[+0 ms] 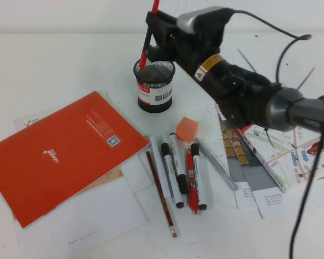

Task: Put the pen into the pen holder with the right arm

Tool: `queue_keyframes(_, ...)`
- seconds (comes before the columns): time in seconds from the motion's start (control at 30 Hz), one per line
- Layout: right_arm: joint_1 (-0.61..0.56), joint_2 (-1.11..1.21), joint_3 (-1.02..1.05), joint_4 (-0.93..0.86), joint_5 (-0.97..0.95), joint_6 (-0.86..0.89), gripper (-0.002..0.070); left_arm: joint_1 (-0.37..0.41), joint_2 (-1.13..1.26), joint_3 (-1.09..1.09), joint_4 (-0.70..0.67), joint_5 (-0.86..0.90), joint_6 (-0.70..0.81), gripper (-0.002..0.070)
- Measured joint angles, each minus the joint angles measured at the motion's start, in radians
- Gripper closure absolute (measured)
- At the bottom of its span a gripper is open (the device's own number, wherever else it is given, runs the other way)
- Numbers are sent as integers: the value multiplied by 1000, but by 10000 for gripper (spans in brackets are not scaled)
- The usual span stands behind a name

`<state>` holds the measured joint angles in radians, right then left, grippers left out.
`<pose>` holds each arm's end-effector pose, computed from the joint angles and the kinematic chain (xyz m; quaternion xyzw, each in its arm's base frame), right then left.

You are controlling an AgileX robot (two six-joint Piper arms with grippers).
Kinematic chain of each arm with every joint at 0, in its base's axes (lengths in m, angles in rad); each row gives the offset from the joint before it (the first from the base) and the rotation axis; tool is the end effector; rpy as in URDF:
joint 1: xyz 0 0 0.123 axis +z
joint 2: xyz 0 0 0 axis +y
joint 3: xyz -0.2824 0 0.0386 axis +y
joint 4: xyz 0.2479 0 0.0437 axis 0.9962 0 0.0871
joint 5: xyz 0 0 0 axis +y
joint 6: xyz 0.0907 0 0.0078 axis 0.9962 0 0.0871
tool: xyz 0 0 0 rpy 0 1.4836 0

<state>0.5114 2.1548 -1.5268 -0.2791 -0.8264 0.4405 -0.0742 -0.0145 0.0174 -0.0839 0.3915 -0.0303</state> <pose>0.4272 0.2609 0.2503 -0.1593 0.5882 0.3507 0.7111 0.0515 -0.0068 0.1730 -0.0041 0.8065 -0.0666 0.5874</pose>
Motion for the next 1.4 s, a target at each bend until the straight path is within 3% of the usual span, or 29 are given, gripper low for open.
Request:
queue_keyframes(0.17,0,76,-105,-3,143,-97,617,0,0,0,0,0,0,678)
queue_keyframes(0.27,-2,84,-115,-3,193,-112,580,0,0,0,0,0,0,678)
queue_keyframes(0.47,-13,81,-119,-3,204,-95,296,0,0,0,0,0,0,678)
queue_keyframes(0.53,-13,66,-119,-8,218,-44,258,0,0,0,0,0,0,677)
queue_keyframes(0.6,-13,30,-116,-27,252,37,288,0,0,0,0,0,0,678)
queue_keyframes(0.67,-13,-32,-106,-71,286,112,402,0,0,0,0,0,0,677)
queue_keyframes(0.73,-13,-107,-75,-149,332,190,561,0,0,0,0,0,0,678)
queue_keyframes(0.83,-13,-243,6,-283,376,282,654,0,0,0,0,0,0,677)
queue_keyframes(1.0,-13,-458,200,-401,374,337,687,0,0,0,0,0,0,678)
queue_keyframes(1.03,-13,-569,319,-420,368,344,691,0,0,0,0,0,0,678)
queue_keyframes(1.4,-13,-1097,786,-439,409,352,694,0,0,0,0,0,0,678)
